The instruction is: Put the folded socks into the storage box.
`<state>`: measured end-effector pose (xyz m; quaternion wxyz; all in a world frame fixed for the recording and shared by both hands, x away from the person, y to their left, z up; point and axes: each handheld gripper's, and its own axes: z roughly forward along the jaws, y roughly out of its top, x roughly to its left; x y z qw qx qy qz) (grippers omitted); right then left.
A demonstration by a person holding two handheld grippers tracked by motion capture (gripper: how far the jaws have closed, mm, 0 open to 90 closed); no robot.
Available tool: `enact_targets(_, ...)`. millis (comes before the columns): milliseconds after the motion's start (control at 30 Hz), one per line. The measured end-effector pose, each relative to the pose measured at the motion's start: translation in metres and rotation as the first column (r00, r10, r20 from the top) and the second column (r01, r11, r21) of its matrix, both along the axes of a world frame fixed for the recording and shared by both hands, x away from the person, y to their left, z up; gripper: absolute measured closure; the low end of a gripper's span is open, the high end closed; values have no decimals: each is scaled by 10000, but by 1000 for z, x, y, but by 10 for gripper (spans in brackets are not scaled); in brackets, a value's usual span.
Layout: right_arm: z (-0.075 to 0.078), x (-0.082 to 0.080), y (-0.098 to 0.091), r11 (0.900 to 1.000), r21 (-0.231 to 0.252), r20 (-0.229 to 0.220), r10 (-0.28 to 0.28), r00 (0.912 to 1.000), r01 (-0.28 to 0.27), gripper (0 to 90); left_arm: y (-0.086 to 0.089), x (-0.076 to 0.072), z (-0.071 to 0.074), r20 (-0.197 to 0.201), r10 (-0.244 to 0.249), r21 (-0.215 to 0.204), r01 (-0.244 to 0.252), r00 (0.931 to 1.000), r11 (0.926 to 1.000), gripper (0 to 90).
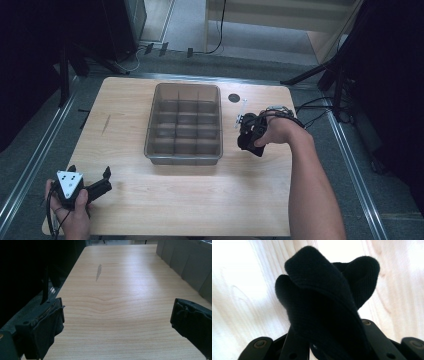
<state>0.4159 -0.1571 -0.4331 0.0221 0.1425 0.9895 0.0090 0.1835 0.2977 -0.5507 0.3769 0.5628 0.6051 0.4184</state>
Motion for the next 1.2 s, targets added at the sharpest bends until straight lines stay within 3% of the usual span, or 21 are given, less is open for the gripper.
enact_targets(300, 38, -5, 32, 9993, -51, 354, 372, 9987, -370, 734, 0, 0, 0, -8, -5, 4, 5, 10000, 10000, 0)
enact_targets(533, 51, -8, 64, 9963, 116, 542, 847, 9949, -855, 733, 0, 0, 0, -9, -4, 9, 4, 10000, 10000, 0)
enact_targets(567, 52, -9, 76, 9955, 122, 520, 934, 9943, -941, 733, 0, 0, 0, -4, -7, 0, 7, 10000, 10000, 0)
enact_targets(967, 43, -11, 120, 9890, 325, 380, 1433, 9889, -1446, 732, 1, 0, 0, 4, -41, -45, 41, 10000, 10000, 0)
enact_targets(1200, 27, -16, 142, 9811, 421, 272, 1880, 9818, -1890, 731, 1, 0, 0, 6, -42, -42, 42, 10000, 10000, 0)
